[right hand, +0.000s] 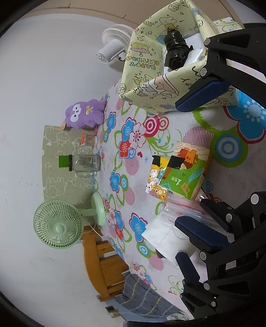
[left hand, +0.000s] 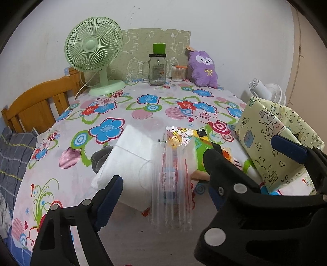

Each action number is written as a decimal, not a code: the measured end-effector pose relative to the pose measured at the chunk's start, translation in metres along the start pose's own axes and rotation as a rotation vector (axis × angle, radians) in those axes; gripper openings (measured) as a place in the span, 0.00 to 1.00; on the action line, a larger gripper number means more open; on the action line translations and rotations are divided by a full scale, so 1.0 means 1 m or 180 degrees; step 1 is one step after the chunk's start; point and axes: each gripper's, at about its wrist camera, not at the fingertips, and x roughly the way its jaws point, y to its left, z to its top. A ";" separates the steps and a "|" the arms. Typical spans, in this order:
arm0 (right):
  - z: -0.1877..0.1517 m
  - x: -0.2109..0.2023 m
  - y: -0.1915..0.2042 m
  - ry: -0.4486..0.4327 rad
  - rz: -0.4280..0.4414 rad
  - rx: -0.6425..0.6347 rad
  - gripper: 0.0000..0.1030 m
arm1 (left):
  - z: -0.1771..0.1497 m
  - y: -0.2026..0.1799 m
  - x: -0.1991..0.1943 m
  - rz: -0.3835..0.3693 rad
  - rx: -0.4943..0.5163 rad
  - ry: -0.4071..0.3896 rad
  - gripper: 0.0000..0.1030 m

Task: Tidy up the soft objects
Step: 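Move both tools back toward the green tissue pack and clear straw bag, then grasp the green tissue pack with the right tool while the left tool grasps the straw bag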

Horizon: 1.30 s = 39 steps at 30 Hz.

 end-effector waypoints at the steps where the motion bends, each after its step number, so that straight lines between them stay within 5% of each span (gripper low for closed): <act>1: 0.001 -0.001 0.000 -0.0002 0.0010 0.0003 1.00 | 0.001 0.001 0.000 -0.0014 -0.0003 -0.0006 0.84; 5: 0.002 -0.002 0.005 0.0000 0.0031 -0.0043 0.92 | 0.000 0.003 -0.002 -0.0059 -0.0011 -0.0012 0.83; 14: -0.005 0.017 0.007 0.0215 0.0138 0.0051 0.92 | -0.005 -0.001 0.007 -0.0055 0.0067 0.0050 0.80; 28: -0.013 0.044 -0.004 0.0418 0.0289 0.0376 0.90 | -0.005 -0.002 0.022 0.0145 0.0171 0.0061 0.52; 31: -0.014 0.049 -0.006 0.0459 0.0313 0.0450 0.90 | -0.005 -0.001 0.027 0.0086 0.0138 0.0134 0.33; 39: -0.014 0.059 -0.006 0.0531 0.0333 0.0462 0.88 | -0.003 -0.003 0.031 -0.0002 0.0095 0.0183 0.25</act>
